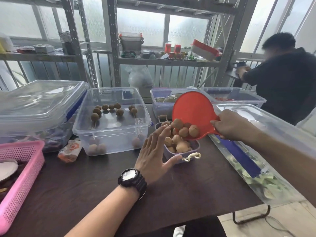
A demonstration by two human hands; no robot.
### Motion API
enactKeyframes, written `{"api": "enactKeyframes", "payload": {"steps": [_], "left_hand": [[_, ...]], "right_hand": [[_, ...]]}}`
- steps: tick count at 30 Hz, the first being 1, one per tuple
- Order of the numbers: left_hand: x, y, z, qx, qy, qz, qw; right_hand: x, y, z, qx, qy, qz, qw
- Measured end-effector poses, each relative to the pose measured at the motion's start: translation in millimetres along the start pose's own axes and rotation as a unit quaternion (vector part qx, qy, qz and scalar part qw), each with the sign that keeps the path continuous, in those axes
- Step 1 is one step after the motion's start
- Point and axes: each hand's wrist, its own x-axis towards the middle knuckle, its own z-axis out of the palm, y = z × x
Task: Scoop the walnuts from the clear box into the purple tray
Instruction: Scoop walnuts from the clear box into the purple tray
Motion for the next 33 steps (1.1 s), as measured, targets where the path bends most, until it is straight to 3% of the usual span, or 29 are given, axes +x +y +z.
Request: {"api": "enactKeyframes", "payload": {"steps": [7, 33], "left_hand": [[7.7, -5.0, 10.4, -0.012, -0.007, -0.075, 0.997], [4.1, -8.5, 12.2, -0.034, -0.020, -0.093, 0.995]], "right_hand": [[3.2, 5.1, 0.4, -0.043, 0.026, -0.008, 0.999], [-0.2, 10.6, -5.3, -0.082, 0.048, -0.017, 0.995]]}}
